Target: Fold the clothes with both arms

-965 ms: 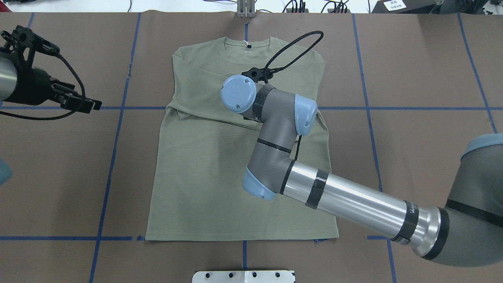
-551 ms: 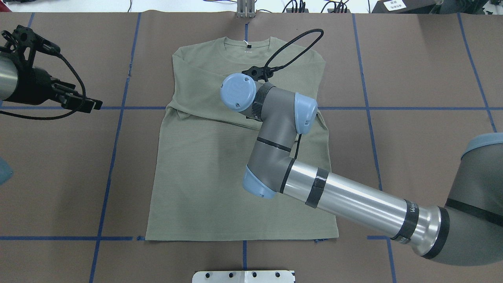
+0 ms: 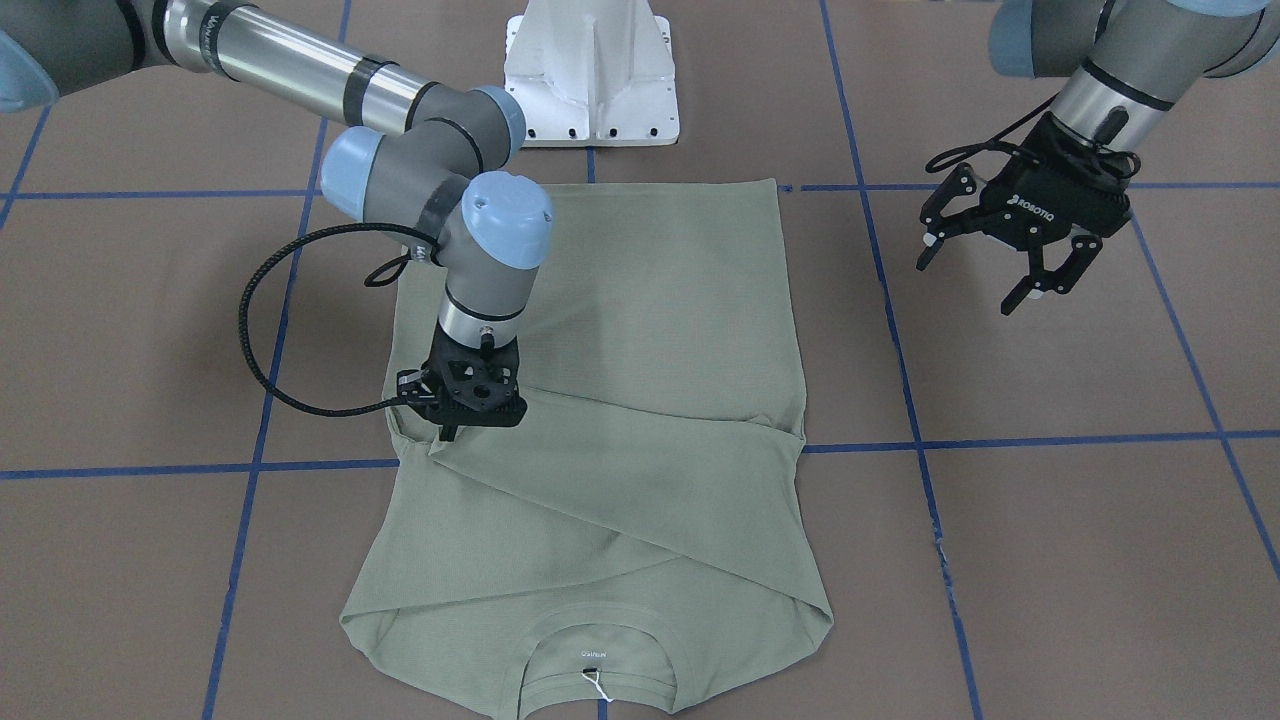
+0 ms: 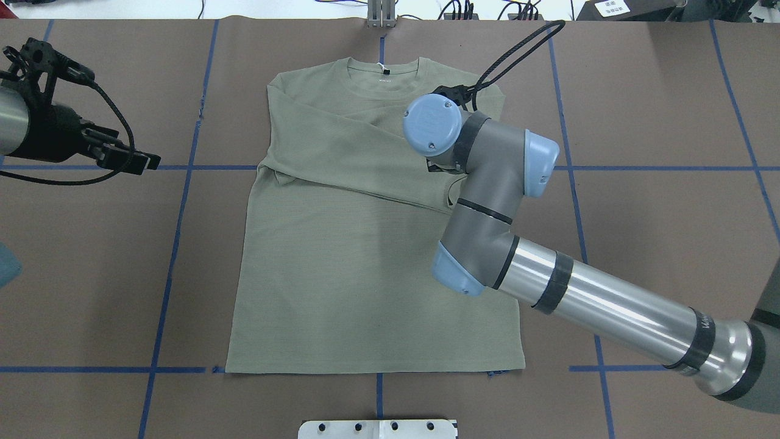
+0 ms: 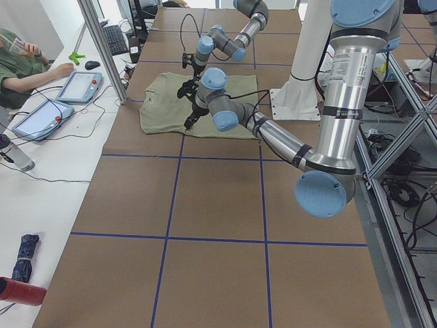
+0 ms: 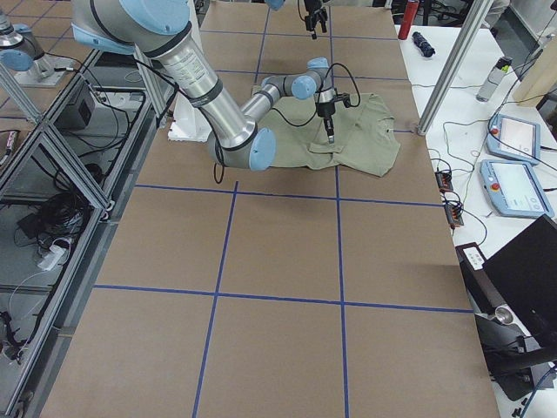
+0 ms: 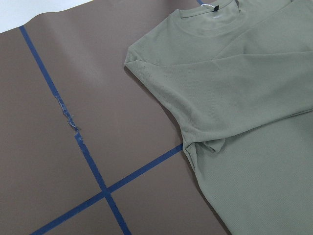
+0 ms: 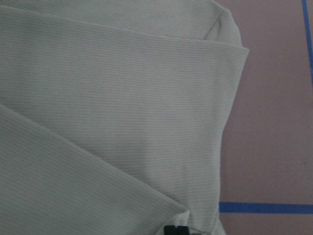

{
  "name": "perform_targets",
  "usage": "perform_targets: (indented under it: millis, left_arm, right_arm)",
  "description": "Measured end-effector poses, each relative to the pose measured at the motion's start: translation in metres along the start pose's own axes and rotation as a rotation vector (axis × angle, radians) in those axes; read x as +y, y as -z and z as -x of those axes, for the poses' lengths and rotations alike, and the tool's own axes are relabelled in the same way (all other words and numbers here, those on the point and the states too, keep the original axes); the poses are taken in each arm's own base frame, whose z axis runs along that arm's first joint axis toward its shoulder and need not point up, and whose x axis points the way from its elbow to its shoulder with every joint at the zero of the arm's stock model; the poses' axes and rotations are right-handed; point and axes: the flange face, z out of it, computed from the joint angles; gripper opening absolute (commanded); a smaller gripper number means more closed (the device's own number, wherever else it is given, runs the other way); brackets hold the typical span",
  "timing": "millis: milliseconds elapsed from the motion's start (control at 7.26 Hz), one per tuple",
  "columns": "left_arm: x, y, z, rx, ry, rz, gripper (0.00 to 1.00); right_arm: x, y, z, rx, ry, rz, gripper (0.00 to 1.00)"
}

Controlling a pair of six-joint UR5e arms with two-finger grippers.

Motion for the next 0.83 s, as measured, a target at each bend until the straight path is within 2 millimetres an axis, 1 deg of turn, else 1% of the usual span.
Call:
perform_targets:
  millis: [138, 413, 551, 689, 827]
  left_arm:
    - [0.000, 0.000, 0.000, 0.001, 0.000, 0.000, 1.00]
    - [0.000, 0.000, -0.001, 0.002, -0.001, 0.000, 1.00]
    - [-0.001, 0.000, -0.001, 0.002, -0.001, -0.001, 1.00]
    - [-0.001, 0.000, -0.002, 0.002, -0.002, -0.001, 1.00]
    - [-0.001, 0.000, -0.002, 0.003, -0.002, -0.002, 1.00]
  right_arm:
    - [0.001, -0.006, -0.016, 0.009, 0.019, -0.002, 0.00]
    - [0.001, -0.013, -0.030, 0.023, 0.044, -0.006, 0.00]
    - [0.001, -0.016, -0.033, 0.027, 0.058, -0.006, 0.66]
    - [0.000, -0.017, -0.035, 0.028, 0.070, -0.007, 1.00]
    - [-0.001, -0.017, -0.035, 0.020, 0.072, -0.013, 1.00]
